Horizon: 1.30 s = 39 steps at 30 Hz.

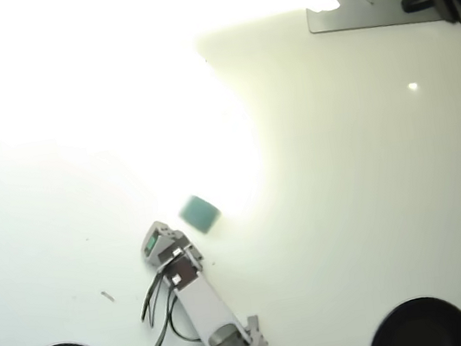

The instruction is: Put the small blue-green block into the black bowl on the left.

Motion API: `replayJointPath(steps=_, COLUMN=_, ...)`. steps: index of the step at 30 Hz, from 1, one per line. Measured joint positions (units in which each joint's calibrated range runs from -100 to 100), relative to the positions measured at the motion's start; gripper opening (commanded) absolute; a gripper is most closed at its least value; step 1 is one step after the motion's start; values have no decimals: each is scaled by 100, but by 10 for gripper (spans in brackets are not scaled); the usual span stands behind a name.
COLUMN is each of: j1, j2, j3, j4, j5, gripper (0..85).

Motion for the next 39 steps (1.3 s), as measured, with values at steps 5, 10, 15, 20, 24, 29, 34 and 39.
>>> replayJointPath(steps=5, j1=15, j2=-25, j3=0, j4=0, j5=-5, gripper=31)
replayJointPath(steps=10, j1=-10, j2=-25, j3=0, j4=0, j5=-59, gripper=401)
replayJointPath(steps=15, j1=-88, j2=-227, j3=0, j4=-148, j5=-186, gripper=490)
replayJointPath(steps=20, j1=-156, j2=-1124, j3=-360, j4=-436, j5=-547, gripper=460)
replayJointPath(steps=24, j1=-171, j2=-2083, j3=-766, j4=-658, j5=-1338, gripper=459)
replayJointPath(steps=29, j1=-254, j2=-3258, j3=-766, j4=-1185, j5=-2222, gripper=444)
replayJointPath(steps=34, j1=-659, j2=-3775, j3=-766, j4=-1275, j5=-3350, gripper=438)
replayJointPath(steps=39, j1=-1094, j2=-3788, j3=-766, j4=-1053, j5=-4313, gripper=441)
